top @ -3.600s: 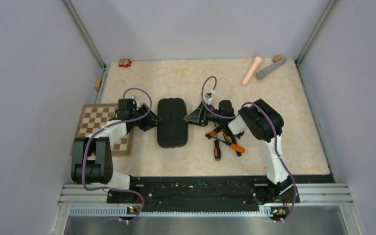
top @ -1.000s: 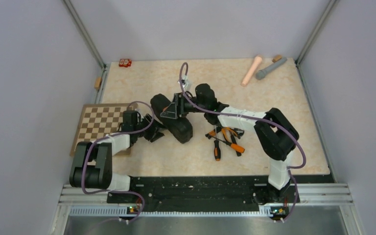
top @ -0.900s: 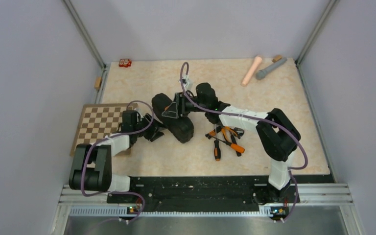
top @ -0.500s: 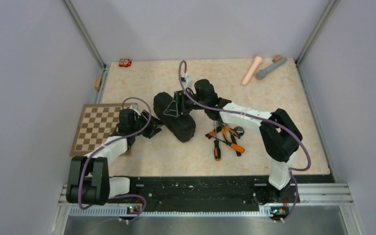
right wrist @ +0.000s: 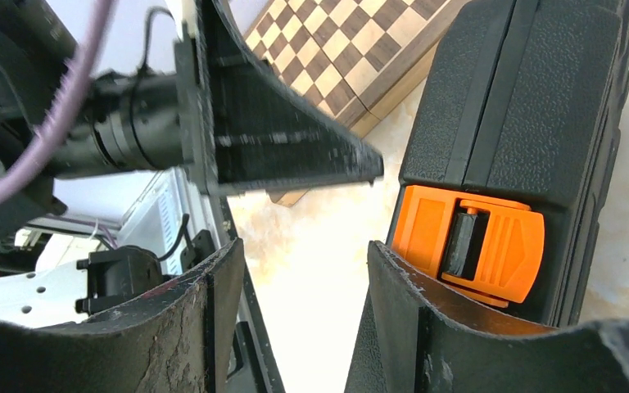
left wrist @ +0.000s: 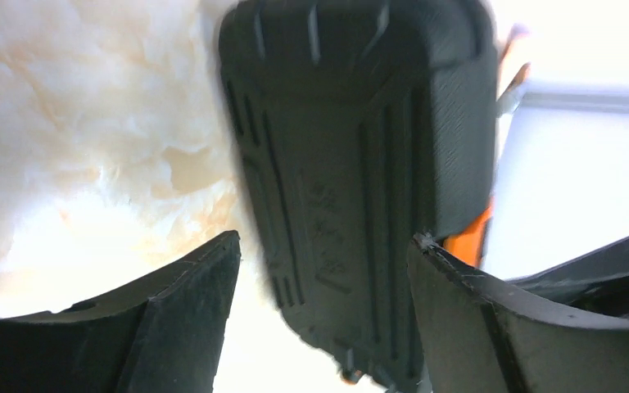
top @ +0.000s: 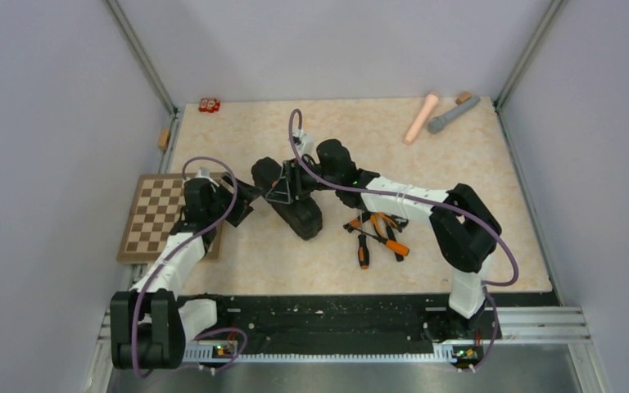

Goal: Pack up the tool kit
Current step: Open the toolbox at the center of the board.

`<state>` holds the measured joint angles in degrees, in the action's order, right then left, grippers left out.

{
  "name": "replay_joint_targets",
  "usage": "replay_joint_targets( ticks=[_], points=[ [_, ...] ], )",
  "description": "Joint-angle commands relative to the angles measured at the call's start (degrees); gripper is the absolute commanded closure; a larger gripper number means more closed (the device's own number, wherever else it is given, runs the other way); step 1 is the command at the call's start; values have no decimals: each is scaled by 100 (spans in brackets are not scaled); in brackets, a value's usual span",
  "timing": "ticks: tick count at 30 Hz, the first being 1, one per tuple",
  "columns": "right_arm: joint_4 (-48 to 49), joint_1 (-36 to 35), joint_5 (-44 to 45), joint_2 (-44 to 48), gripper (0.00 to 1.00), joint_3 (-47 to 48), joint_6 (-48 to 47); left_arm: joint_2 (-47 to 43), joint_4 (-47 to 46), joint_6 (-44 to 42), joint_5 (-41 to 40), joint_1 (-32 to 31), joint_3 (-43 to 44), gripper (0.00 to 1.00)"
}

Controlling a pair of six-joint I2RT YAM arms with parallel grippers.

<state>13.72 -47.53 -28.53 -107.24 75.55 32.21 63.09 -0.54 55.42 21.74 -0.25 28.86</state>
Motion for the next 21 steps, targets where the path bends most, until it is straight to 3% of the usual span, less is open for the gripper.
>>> replay_joint_targets(
  ticks=[1, 9, 21],
  points=[
    [-150, -77, 15, -112, 43, 81, -17, -35, 8, -7, -346, 233, 755, 16],
    [-174, -85, 28, -162, 43, 91, -10, 1288, 138, -224, 259, 234, 2008, 11],
    [-304, -105, 36, -263, 43, 239, -58, 2267, 540, -728, 219, 51, 2410, 18]
  ],
)
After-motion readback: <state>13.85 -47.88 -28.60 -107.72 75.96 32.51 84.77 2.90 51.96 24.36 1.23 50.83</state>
